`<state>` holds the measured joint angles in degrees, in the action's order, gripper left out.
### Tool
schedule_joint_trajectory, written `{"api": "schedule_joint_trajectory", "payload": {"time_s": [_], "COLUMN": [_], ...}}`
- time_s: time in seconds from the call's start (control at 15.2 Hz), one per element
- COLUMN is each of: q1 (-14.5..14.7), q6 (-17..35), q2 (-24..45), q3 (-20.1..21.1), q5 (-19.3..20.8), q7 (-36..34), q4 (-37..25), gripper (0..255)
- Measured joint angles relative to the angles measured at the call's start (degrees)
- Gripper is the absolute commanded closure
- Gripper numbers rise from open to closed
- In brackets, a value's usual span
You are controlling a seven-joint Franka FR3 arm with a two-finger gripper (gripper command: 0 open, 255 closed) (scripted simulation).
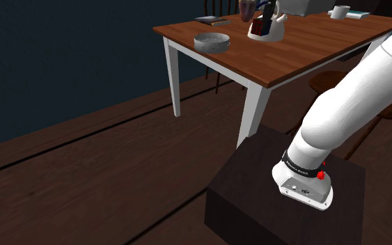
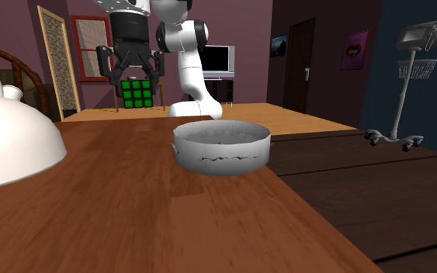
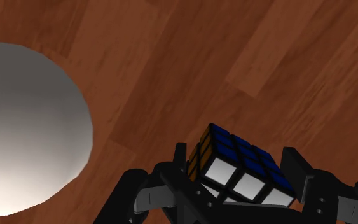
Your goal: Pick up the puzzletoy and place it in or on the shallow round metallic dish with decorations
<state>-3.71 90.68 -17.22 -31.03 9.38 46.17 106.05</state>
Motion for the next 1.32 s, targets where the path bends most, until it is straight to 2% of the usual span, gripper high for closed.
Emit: {"api": "schedule_joint_trajectory", "payload": {"time_s": [0.53, 0.73, 0.99, 1.32], "q1": [0.4, 1.0, 2.6, 4.3], "q6": [-6.4, -7.0, -7.4, -8.6], "q2": [2.3, 4.0, 8.7, 17.0], "q3": [-0.2, 0.2, 1.5, 2.8], "q5": [-1.1, -2.0, -4.6, -8.7], "q7": [1.1, 0.3, -2.5, -5.7], "q4": [-8.6, -10.5, -14.8, -23.2], "gripper": [255, 255, 255, 255]}}
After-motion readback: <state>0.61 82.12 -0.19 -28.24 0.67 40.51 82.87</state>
